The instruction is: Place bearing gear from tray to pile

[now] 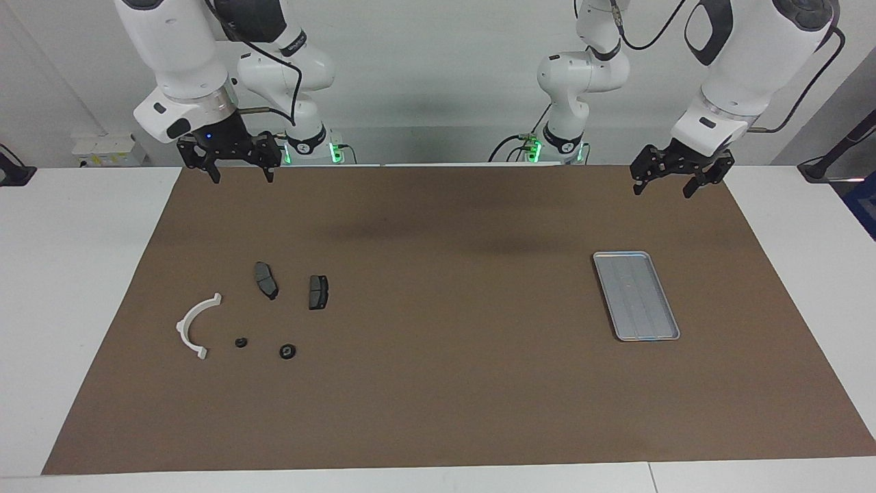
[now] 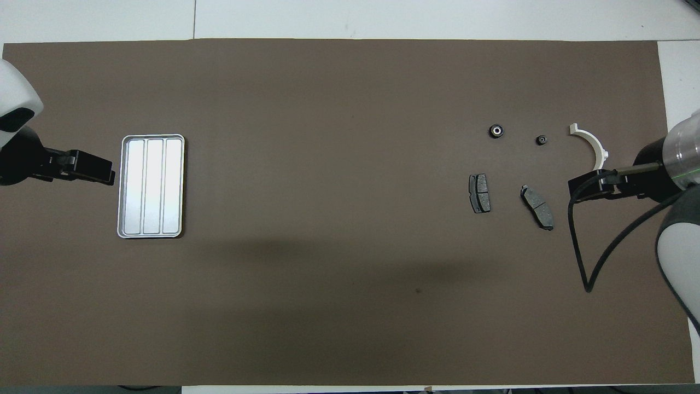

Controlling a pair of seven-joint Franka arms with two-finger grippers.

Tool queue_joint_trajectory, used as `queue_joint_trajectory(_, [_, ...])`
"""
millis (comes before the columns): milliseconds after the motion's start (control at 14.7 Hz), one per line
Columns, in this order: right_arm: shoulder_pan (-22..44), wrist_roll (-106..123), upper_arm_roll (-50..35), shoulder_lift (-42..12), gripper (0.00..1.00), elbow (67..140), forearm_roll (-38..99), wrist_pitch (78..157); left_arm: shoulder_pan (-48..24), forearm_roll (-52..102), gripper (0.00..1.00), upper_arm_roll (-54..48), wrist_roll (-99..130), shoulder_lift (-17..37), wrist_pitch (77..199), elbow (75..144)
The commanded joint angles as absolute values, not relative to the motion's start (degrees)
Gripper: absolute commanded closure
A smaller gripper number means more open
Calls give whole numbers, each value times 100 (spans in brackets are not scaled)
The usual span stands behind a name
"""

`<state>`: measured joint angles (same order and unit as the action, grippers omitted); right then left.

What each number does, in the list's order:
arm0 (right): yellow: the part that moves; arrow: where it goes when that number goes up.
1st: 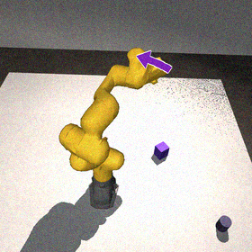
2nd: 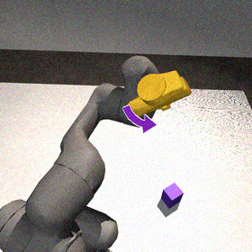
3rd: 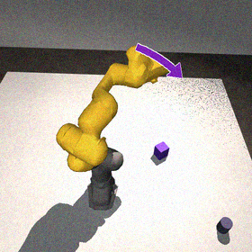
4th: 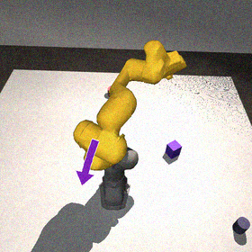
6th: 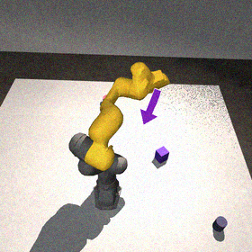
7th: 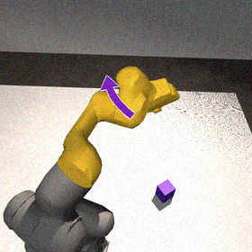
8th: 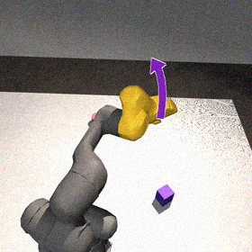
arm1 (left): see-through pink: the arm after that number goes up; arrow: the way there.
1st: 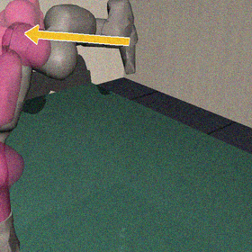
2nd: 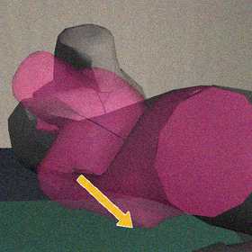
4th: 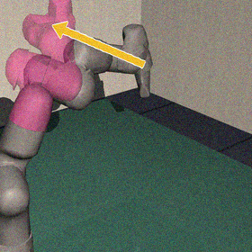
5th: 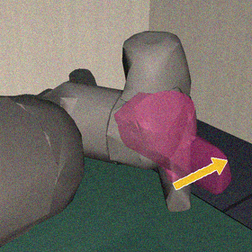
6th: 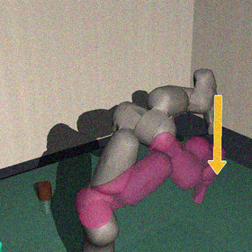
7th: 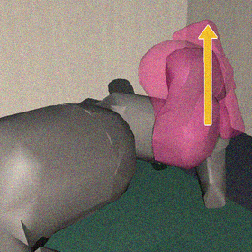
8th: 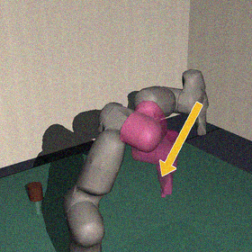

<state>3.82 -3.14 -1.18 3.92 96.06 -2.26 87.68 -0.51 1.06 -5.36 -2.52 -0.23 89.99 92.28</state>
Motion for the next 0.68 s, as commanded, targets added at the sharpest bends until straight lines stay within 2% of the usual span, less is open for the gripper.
queue_joint_trajectory(0, [142,-149,-219,326,0,9668,-88,8990,-26,53,0,-554,-264,-176,9079,9387])
queue_joint_trajectory(136, [-96,-149,-465,176,0,9572,-79,9018,-26,53,0,-554,-264,-176,9079,9387])
queue_joint_trajectory(614, [-114,-158,-466,0,0,9256,-36,9026,-26,53,0,-554,-264,-176,9079,9387])
